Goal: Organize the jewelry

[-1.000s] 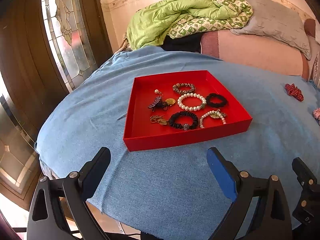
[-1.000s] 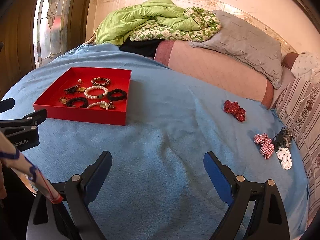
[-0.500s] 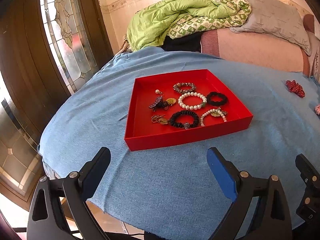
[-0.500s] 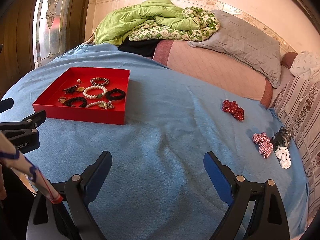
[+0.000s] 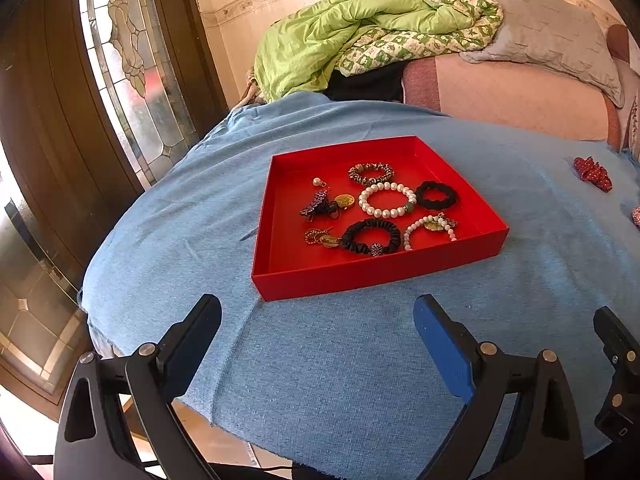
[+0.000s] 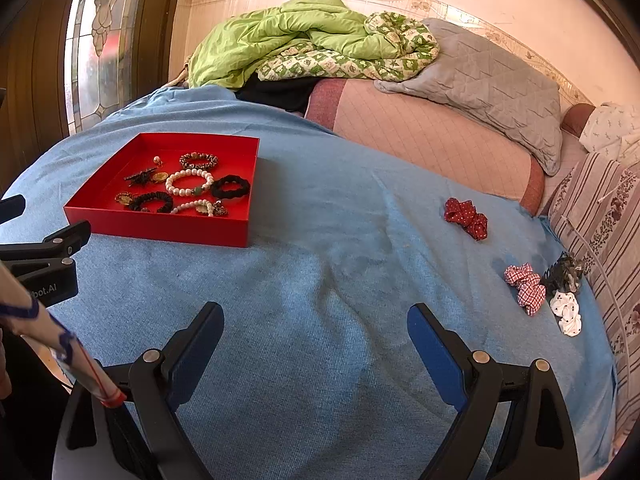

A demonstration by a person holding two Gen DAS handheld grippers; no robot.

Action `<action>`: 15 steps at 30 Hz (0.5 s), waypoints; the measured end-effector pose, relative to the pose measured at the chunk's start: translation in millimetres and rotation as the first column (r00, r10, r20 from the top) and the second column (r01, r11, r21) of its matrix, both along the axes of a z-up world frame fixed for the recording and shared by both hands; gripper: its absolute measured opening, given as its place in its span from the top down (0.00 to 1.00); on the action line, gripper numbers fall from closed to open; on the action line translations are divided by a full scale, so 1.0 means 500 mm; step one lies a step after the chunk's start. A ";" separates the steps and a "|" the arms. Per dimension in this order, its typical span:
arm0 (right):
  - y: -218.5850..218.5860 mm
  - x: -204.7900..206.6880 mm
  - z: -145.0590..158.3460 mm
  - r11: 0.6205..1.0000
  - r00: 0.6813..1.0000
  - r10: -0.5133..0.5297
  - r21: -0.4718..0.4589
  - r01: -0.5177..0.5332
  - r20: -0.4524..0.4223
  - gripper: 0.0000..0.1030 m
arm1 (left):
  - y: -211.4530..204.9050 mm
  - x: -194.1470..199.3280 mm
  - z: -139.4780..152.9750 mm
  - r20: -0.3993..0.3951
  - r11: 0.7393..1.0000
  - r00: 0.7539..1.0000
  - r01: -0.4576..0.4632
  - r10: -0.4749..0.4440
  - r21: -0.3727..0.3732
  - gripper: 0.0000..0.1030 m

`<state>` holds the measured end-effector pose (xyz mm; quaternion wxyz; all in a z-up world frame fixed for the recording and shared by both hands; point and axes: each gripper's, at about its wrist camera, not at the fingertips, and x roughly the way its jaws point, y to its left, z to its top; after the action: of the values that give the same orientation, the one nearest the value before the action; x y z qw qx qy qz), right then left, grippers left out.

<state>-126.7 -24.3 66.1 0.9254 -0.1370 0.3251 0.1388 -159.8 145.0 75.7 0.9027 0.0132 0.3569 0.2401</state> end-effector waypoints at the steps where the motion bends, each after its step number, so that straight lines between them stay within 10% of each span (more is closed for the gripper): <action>1: 0.000 0.000 0.000 1.000 1.000 0.000 -0.001 0.000 0.000 0.08 | 0.000 0.000 0.000 -0.001 1.000 1.000 -0.001 0.001 0.000 0.06; 15: -0.003 0.000 -0.005 1.000 1.000 0.001 -0.005 -0.001 0.000 0.08 | 0.008 -0.001 0.002 -0.004 1.000 1.000 -0.005 0.005 0.002 0.06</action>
<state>-126.6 -25.9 63.5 0.9249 -0.1395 0.3254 0.1384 -160.5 149.2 76.6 0.9013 0.0138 0.3587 0.2426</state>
